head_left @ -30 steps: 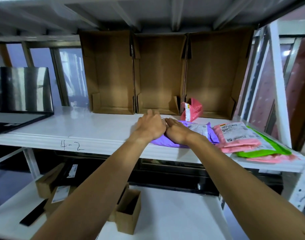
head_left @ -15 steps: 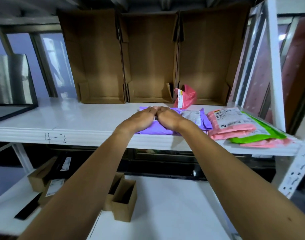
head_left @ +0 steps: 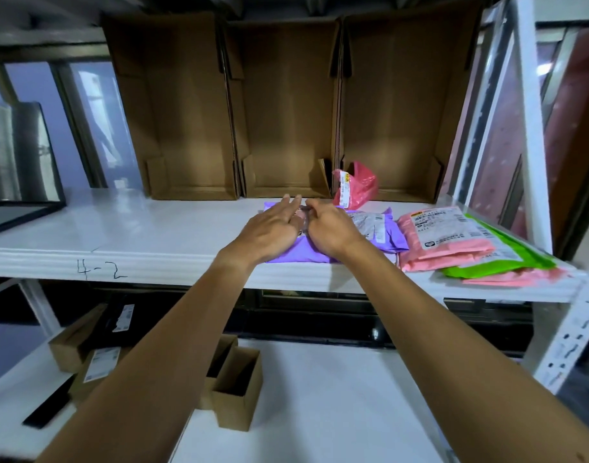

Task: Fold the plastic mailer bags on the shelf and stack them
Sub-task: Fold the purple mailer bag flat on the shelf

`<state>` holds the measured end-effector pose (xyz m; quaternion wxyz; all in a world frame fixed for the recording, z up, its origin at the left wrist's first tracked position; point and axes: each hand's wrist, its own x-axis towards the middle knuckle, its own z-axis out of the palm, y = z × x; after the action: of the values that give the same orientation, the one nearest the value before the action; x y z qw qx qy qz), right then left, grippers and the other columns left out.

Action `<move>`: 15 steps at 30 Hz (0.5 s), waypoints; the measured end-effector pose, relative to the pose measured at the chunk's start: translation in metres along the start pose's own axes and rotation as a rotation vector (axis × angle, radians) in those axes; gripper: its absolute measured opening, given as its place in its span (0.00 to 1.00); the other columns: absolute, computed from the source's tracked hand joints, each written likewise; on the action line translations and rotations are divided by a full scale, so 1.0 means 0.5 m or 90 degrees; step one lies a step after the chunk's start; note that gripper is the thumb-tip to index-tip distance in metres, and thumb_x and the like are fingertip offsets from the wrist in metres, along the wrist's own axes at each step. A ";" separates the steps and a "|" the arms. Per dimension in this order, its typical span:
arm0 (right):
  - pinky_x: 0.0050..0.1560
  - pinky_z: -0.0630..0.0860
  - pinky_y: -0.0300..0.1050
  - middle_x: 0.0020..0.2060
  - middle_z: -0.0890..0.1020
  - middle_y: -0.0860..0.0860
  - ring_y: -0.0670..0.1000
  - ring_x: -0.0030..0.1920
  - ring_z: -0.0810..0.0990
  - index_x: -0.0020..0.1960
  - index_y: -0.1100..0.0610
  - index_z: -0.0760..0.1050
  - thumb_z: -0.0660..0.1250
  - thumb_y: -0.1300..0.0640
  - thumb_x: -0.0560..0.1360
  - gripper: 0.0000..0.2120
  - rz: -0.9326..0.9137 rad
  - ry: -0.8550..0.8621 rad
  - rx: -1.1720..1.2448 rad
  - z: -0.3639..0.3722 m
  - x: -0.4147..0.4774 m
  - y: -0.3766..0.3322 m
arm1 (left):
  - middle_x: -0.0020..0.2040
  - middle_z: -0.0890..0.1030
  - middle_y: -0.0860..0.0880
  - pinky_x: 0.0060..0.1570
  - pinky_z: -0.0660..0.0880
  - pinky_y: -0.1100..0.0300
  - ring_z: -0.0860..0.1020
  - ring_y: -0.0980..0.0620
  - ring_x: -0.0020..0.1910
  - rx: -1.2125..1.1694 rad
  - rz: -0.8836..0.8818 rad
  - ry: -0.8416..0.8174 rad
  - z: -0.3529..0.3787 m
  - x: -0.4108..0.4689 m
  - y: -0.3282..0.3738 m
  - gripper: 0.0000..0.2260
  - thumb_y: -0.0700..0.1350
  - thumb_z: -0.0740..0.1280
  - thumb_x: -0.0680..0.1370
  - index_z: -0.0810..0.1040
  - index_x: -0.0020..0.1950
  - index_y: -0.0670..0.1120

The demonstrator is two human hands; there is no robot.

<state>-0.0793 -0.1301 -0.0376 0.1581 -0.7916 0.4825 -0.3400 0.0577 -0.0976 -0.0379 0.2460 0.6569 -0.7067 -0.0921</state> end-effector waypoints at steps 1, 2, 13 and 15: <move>0.63 0.72 0.52 0.64 0.78 0.59 0.62 0.64 0.75 0.69 0.58 0.73 0.55 0.58 0.82 0.18 -0.008 -0.003 -0.017 0.002 -0.001 -0.002 | 0.83 0.49 0.55 0.79 0.47 0.50 0.50 0.52 0.81 0.027 0.009 -0.001 -0.001 -0.002 0.003 0.23 0.57 0.46 0.86 0.52 0.82 0.58; 0.62 0.73 0.51 0.64 0.78 0.60 0.62 0.63 0.75 0.68 0.58 0.73 0.55 0.58 0.82 0.17 -0.010 -0.004 -0.031 0.004 -0.001 -0.002 | 0.83 0.49 0.55 0.79 0.47 0.50 0.51 0.52 0.81 0.041 0.010 -0.006 -0.002 -0.003 0.004 0.23 0.56 0.46 0.86 0.53 0.82 0.57; 0.78 0.52 0.53 0.79 0.59 0.55 0.54 0.78 0.56 0.79 0.55 0.59 0.41 0.49 0.84 0.26 0.024 -0.092 -0.155 0.017 0.013 -0.002 | 0.83 0.50 0.55 0.77 0.48 0.52 0.49 0.53 0.81 0.057 -0.016 -0.049 -0.004 -0.001 0.007 0.23 0.54 0.46 0.86 0.53 0.82 0.57; 0.78 0.50 0.54 0.80 0.58 0.54 0.53 0.79 0.54 0.80 0.54 0.57 0.40 0.47 0.84 0.27 0.033 -0.102 -0.161 0.024 0.020 0.005 | 0.83 0.50 0.54 0.78 0.47 0.51 0.48 0.52 0.81 0.056 -0.023 -0.056 -0.001 0.006 0.001 0.23 0.54 0.47 0.86 0.53 0.82 0.57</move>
<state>-0.0697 -0.1411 -0.0437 0.1035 -0.8171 0.5277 -0.2079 0.0575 -0.1002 -0.0366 0.1837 0.6753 -0.7081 -0.0938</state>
